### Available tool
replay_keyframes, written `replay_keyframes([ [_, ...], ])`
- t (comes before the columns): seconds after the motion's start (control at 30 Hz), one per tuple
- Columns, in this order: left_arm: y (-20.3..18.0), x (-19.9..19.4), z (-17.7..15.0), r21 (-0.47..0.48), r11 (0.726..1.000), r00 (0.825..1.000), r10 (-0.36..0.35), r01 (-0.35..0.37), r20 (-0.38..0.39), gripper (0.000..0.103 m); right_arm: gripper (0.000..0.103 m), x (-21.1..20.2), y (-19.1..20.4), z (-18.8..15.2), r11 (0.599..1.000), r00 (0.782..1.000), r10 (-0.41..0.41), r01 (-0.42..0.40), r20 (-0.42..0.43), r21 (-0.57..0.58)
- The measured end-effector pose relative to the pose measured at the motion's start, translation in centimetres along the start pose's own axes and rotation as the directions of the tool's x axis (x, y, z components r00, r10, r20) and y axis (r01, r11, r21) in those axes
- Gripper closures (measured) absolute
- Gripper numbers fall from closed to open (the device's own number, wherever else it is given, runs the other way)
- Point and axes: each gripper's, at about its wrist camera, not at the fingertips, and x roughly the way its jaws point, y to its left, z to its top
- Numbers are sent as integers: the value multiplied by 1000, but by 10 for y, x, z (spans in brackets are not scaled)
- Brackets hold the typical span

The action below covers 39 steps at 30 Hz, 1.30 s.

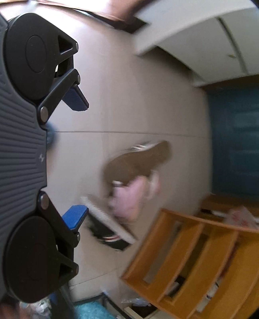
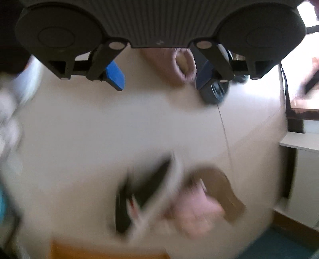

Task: Organize scattered shoes
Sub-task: 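Reach the left tool into the pile and close on a second pink boot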

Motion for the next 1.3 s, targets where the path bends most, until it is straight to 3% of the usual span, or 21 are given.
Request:
replay_keyframes([
  [0.07, -18, 19, 0, 157, 988, 999, -20, 15, 28, 0, 11, -60, 11, 18, 987, 989, 37, -14, 141, -159],
  [0.13, -45, 44, -2, 381, 924, 998, -40, 19, 47, 0, 10, -99, 21, 23, 952, 963, 60, 25, 265, -306],
  [0.2, -77, 79, -19, 667, 745, 996, -43, -20, 77, 0, 10, -110, 28, 23, 933, 934, 42, 91, 355, -349],
  [0.23, -84, 88, -24, 728, 685, 995, -47, -35, 92, 0, 10, -111, 29, 28, 931, 934, 28, 105, 356, -349],
  [0.27, -92, 104, -36, 826, 559, 989, -68, -69, 129, 0, 10, -110, 31, 33, 923, 939, 28, 108, 343, -370],
  [0.3, -97, 117, -45, 886, 454, 983, -96, -95, 154, 0, 11, -108, 32, 38, 911, 944, 33, 106, 327, -399],
  [0.37, -100, 140, -54, 946, 303, 975, -147, -115, 166, 0, 11, -106, 39, 41, 878, 940, -8, 170, 342, -447],
  [0.43, -100, 162, -53, 970, 218, 969, -194, -110, 154, 6, 11, -111, 46, 38, 839, 928, -28, 224, 372, -496],
  [0.47, -101, 172, -50, 975, 200, 967, -211, -101, 143, 15, 11, -114, 50, 36, 815, 920, -30, 249, 390, -523],
  [0.53, -103, 194, -43, 977, 197, 968, -219, -82, 125, 29, 11, -111, 54, 32, 780, 909, -35, 285, 415, -558],
  [0.6, -107, 215, -36, 978, 201, 970, -221, -60, 105, 32, 11, -105, 55, 29, 757, 906, -47, 308, 421, -576],
  [0.7, -116, 235, -38, 974, 223, 970, -220, -47, 98, 27, 11, -89, 55, 30, 737, 913, -71, 319, 402, -595],
  [0.77, -117, 242, -38, 968, 248, 966, -236, -43, 104, 10, 11, -78, 56, 30, 733, 923, -81, 311, 377, -605],
  [0.83, -116, 244, -41, 961, 273, 962, -252, -36, 108, 0, 11, -67, 60, 30, 737, 936, -77, 286, 344, -613],
  [0.9, -113, 244, -44, 956, 293, 957, -275, -11, 95, 0, 11, -63, 64, 30, 736, 941, -65, 270, 332, -621],
  [1.0, -109, 243, -47, 959, 282, 946, -301, -33, 121, 2, 11, -63, 70, 30, 730, 942, -48, 260, 332, -632],
  [1.07, -105, 246, -44, 954, 297, 940, -308, -50, 145, 5, 11, -63, 71, 31, 731, 943, -45, 257, 331, -633],
  [1.13, -101, 246, -42, 953, 293, 928, -327, -80, 178, 6, 11, -63, 71, 33, 737, 945, -41, 248, 324, -629],
  [1.2, -98, 246, -41, 955, 266, 917, -335, -131, 219, 12, 11, -63, 70, 33, 741, 948, -38, 239, 316, -628],
  [1.27, -97, 247, -39, 957, 232, 916, -321, -172, 242, 31, 11, -62, 71, 33, 738, 950, -37, 235, 310, -632],
  [1.3, -97, 248, -37, 955, 232, 916, -313, -184, 252, 31, 11, -62, 71, 33, 738, 950, -36, 234, 309, -633],
])
